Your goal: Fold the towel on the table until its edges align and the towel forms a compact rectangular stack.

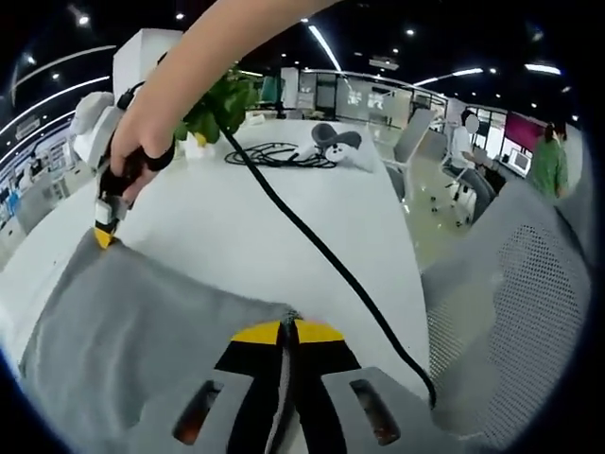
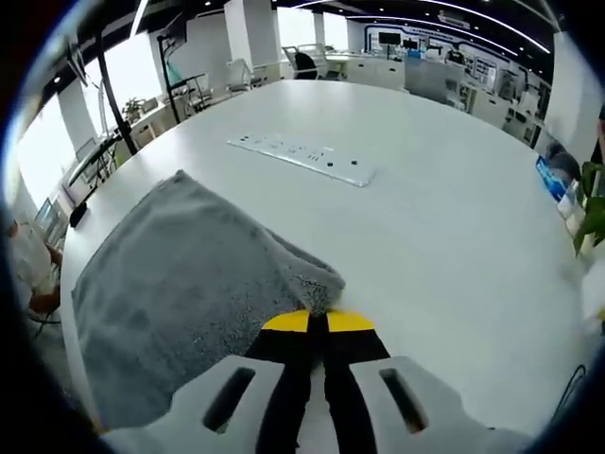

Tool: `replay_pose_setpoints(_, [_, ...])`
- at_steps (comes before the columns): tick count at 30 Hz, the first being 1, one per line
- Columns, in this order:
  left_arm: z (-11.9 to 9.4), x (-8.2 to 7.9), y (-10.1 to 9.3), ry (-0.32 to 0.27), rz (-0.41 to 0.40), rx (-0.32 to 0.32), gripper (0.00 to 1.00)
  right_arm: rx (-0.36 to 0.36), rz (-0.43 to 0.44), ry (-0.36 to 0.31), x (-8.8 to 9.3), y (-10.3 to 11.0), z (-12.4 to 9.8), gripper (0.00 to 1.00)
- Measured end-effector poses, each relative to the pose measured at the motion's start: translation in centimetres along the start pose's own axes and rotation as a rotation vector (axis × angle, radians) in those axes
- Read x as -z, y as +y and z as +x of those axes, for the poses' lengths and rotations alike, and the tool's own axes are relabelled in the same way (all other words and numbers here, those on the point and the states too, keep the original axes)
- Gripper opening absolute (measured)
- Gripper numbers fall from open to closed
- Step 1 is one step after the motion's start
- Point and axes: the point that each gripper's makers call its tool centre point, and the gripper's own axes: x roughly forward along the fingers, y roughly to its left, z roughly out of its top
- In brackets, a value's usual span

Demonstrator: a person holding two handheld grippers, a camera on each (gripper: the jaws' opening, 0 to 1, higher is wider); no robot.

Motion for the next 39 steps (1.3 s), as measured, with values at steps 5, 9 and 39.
replay_pose_setpoints(5, [0.8, -0.7, -0.6, -0.004, 0.019, 0.02, 0.03, 0.011, 0.01, 0.004, 0.8, -0.9, -0.6, 0.01])
replay_pose_setpoints(9, [1.5, -1.3, -1.4, -0.01, 0.02, 0.041, 0.03, 0.02, 0.011, 0.006, 1.1, -1.5, -1.3, 0.01])
replay_pose_setpoints(39, [4.3, -1.1, -3.0, 0.005, -0.044, 0.073, 0.04, 0.086, 0.098, -0.096, 1.7, -4.5, -3.5, 0.11])
